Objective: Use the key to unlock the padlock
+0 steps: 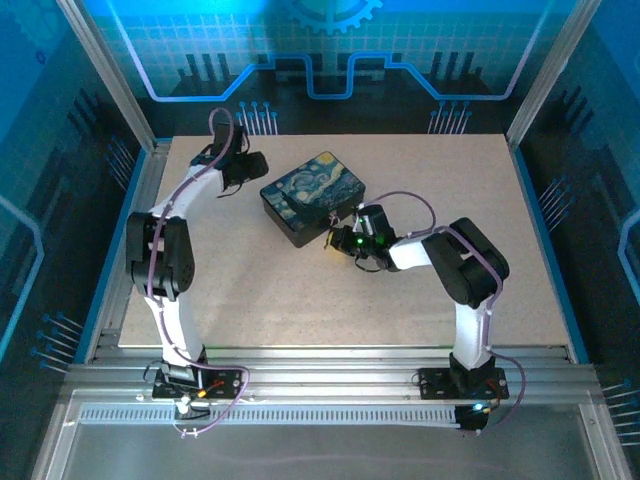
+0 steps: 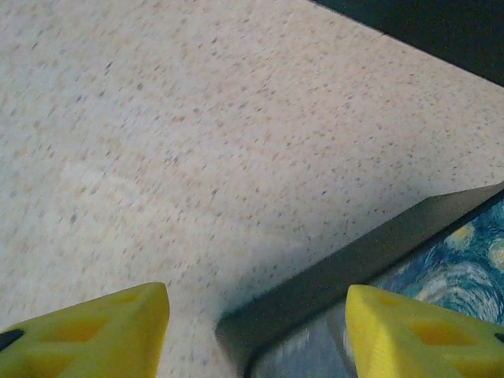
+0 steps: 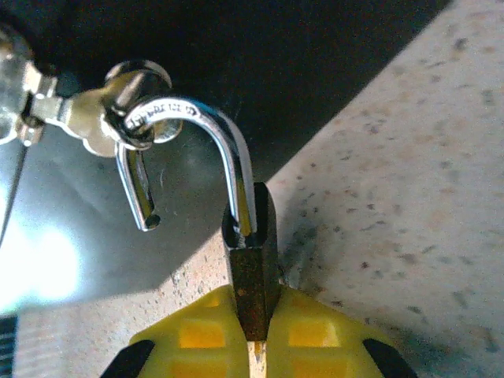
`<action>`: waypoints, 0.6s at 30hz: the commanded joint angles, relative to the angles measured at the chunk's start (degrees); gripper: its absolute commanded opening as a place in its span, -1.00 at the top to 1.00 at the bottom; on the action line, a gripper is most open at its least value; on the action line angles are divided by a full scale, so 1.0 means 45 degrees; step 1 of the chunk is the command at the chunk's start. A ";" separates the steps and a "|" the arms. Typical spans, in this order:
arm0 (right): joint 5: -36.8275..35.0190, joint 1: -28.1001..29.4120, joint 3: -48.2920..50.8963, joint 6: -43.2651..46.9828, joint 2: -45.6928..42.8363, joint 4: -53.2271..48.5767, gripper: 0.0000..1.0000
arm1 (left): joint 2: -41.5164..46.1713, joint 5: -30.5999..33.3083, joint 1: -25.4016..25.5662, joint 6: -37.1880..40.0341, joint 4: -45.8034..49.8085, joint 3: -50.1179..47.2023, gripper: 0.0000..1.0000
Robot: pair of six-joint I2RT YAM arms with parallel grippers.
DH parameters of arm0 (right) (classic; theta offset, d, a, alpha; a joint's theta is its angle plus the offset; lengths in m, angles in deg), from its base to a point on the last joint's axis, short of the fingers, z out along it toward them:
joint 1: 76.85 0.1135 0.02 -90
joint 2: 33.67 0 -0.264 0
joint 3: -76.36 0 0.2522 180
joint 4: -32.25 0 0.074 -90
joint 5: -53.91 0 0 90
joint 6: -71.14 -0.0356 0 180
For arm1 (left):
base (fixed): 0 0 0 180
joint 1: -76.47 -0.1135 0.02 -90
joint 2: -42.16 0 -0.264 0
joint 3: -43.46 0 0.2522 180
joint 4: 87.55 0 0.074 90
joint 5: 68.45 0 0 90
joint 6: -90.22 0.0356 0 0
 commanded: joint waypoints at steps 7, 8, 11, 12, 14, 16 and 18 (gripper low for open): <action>-0.0155 -0.0118 -0.0189 -0.4139 -0.0215 0.1923 0.90 | -0.1090 -0.2376 0.1545 0.4014 -0.1072 0.0315 -0.22; -0.0144 -0.0172 -0.0269 -0.4186 -0.0234 0.1742 0.89 | -0.1177 -0.2237 0.1677 0.4185 -0.0960 0.0273 -0.21; 0.0291 -0.0498 -0.0439 -0.4193 -0.0227 0.1440 0.85 | -0.1219 -0.1746 0.2000 0.4713 -0.0810 -0.0041 -0.20; 0.0409 -0.0665 -0.0403 -0.4228 -0.0226 0.1438 0.84 | -0.1199 -0.1477 0.2108 0.4893 -0.0738 -0.0148 -0.20; 0.0639 -0.1035 -0.0288 -0.4223 -0.0224 0.1596 0.84 | -0.1184 -0.1107 0.2312 0.5174 -0.0564 -0.0391 -0.18; 0.1047 -0.1444 -0.0210 -0.4316 -0.0162 0.1932 0.84 | -0.1088 -0.0947 0.2457 0.5348 -0.0500 -0.0697 -0.17; 0.1530 -0.1905 -0.0127 -0.4563 -0.0002 0.2799 0.85 | -0.0996 -0.0721 0.2633 0.5487 -0.0318 -0.0945 -0.16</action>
